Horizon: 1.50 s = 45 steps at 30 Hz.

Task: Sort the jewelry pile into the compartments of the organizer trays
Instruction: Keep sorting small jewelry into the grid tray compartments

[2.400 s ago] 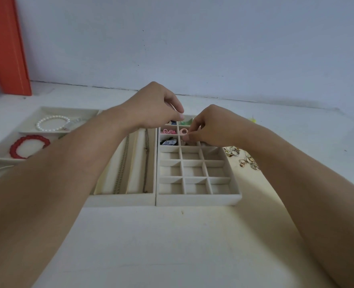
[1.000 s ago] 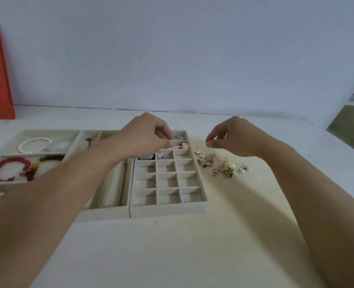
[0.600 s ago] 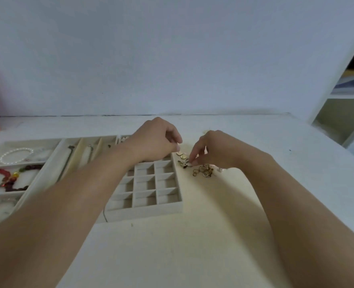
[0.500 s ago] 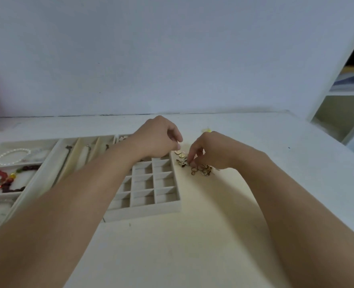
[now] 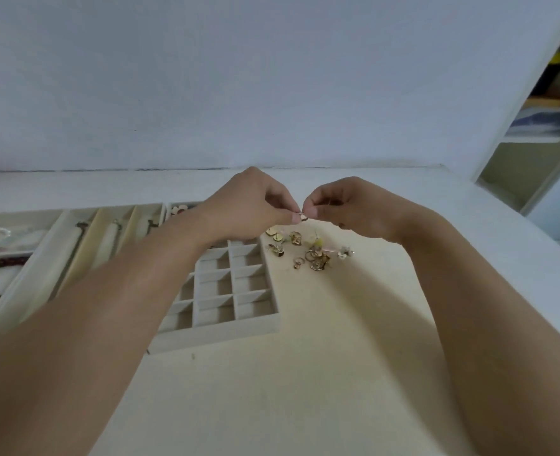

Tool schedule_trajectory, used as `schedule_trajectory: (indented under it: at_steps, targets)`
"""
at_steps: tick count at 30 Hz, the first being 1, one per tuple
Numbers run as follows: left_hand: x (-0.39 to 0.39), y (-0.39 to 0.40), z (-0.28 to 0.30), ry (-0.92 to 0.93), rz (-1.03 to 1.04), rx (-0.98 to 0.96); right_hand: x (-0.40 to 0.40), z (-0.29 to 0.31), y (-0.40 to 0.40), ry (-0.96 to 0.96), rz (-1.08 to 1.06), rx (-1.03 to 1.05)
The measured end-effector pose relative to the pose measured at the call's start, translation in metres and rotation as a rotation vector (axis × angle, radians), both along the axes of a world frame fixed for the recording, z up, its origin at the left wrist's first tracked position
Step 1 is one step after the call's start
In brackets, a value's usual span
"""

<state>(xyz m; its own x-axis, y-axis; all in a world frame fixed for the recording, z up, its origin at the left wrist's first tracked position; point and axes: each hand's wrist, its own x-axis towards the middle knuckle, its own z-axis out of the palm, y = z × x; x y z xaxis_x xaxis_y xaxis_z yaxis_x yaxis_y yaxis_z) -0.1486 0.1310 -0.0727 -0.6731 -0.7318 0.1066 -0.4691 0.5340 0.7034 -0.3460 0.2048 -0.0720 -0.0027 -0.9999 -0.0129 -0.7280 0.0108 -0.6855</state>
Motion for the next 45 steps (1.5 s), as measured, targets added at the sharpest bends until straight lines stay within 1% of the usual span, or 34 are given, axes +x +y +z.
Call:
schedule_trajectory:
  at_steps: [2,4,7,9,11,14,16,18,23,27,31,33,37,41,45]
  targets:
    - [-0.001,0.000,0.000,0.011,-0.007,-0.013,-0.001,-0.001,0.000,-0.043,-0.007,-0.002]
    - [-0.002,-0.001,0.000,-0.006,-0.019,-0.014,-0.006,-0.003,-0.002,-0.020,-0.061,-0.040]
    - [0.001,-0.004,-0.002,-0.026,0.010,0.003,-0.017,-0.006,-0.003,0.200,-0.125,-0.024]
    - [0.006,-0.009,-0.003,-0.012,0.048,0.022,-0.018,-0.009,-0.004,0.262,-0.128,-0.003]
    - [0.010,-0.012,-0.003,0.007,0.079,0.045,-0.008,-0.011,-0.005,0.238,-0.086,-0.026]
    - [0.012,-0.015,-0.002,0.015,0.108,0.028,0.016,-0.016,-0.010,0.199,0.022,-0.034]
    - [0.012,-0.015,0.000,0.012,0.110,0.012,0.028,-0.020,-0.012,0.219,0.064,-0.034]
    - [0.011,-0.014,0.001,0.001,0.112,-0.002,0.034,-0.024,-0.013,0.282,0.080,-0.018]
    - [0.011,-0.013,0.001,-0.015,0.117,0.014,0.036,-0.028,-0.015,0.334,0.060,-0.004]
    - [0.012,-0.013,0.001,-0.016,0.117,0.026,0.030,-0.021,-0.012,0.301,0.038,-0.009]
    - [0.012,-0.012,0.001,-0.019,0.110,0.010,0.020,-0.009,-0.007,0.325,0.027,-0.020]
    - [0.011,-0.011,0.001,-0.028,0.104,0.002,0.015,-0.004,-0.004,0.351,0.008,0.009]
    - [0.010,-0.010,-0.001,-0.036,0.085,0.017,0.015,-0.004,-0.001,0.470,-0.026,0.096]
    - [0.009,-0.009,-0.002,-0.053,0.075,0.008,0.019,-0.007,-0.001,0.498,-0.027,0.159]
    - [0.008,-0.008,-0.002,-0.057,0.072,0.004,0.019,-0.009,-0.003,0.485,-0.025,0.176]
